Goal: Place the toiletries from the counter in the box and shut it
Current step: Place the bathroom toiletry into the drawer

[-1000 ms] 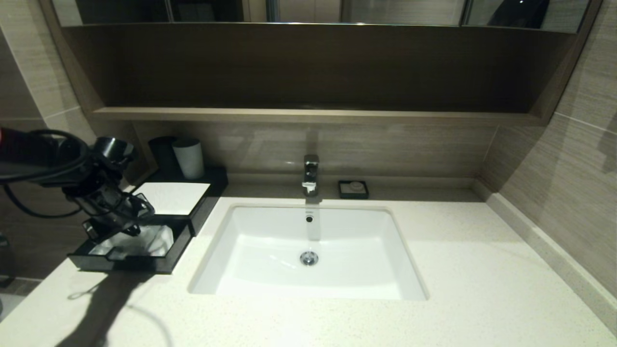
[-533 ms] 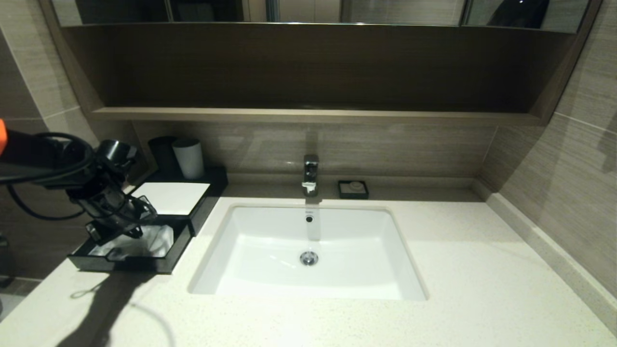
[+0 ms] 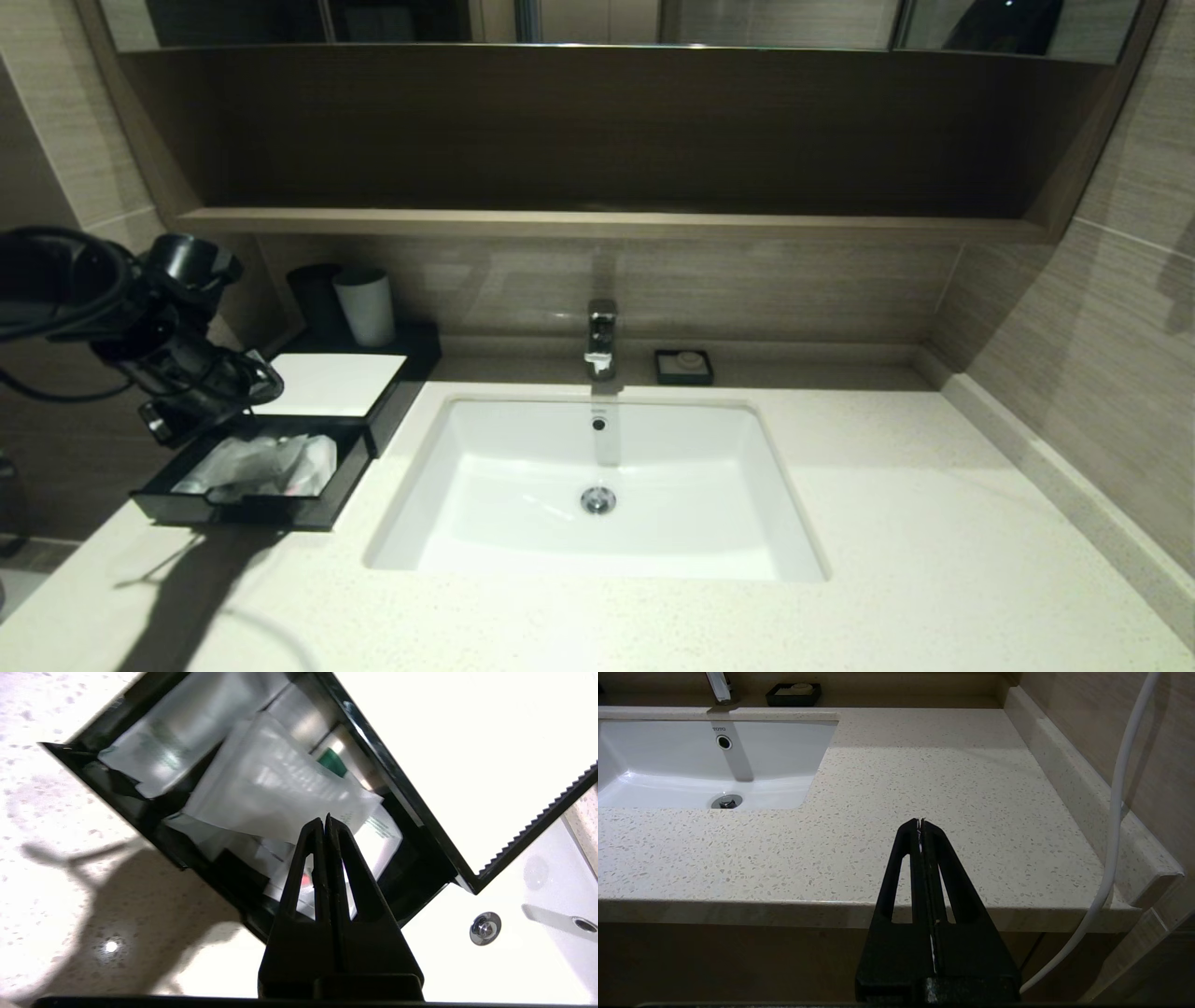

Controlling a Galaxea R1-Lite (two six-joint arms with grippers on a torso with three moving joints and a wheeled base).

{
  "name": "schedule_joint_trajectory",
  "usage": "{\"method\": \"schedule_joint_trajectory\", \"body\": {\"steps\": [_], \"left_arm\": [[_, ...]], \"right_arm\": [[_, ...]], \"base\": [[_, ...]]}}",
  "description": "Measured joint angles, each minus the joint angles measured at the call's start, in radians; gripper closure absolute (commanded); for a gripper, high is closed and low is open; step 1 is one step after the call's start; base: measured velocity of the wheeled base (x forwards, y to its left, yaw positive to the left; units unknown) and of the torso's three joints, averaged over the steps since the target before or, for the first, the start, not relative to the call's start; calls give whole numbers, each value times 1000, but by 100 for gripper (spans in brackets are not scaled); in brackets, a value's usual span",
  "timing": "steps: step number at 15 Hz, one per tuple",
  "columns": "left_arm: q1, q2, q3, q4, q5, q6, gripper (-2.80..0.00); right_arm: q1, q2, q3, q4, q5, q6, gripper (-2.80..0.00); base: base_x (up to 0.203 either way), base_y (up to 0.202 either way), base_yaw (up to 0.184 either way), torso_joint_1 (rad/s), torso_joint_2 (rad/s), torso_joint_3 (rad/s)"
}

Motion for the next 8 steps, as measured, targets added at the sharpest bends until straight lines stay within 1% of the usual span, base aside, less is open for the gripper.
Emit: {"method": "schedule_joint_trajectory", "body": {"steps": [3,6,8], "left_arm": [[28,-11,5,29,5,9,0],[51,-4,13,90,5,36,0],[56,-2,23,99,5,43,0]], "right_arm": [[0,0,0,0,1,0,0],[0,0,0,0,1,0,0],[0,0,0,0,0,0,0]], "base": [[0,0,0,0,0,0],[0,0,0,0,0,0],[0,0,0,0,0,0]]}}
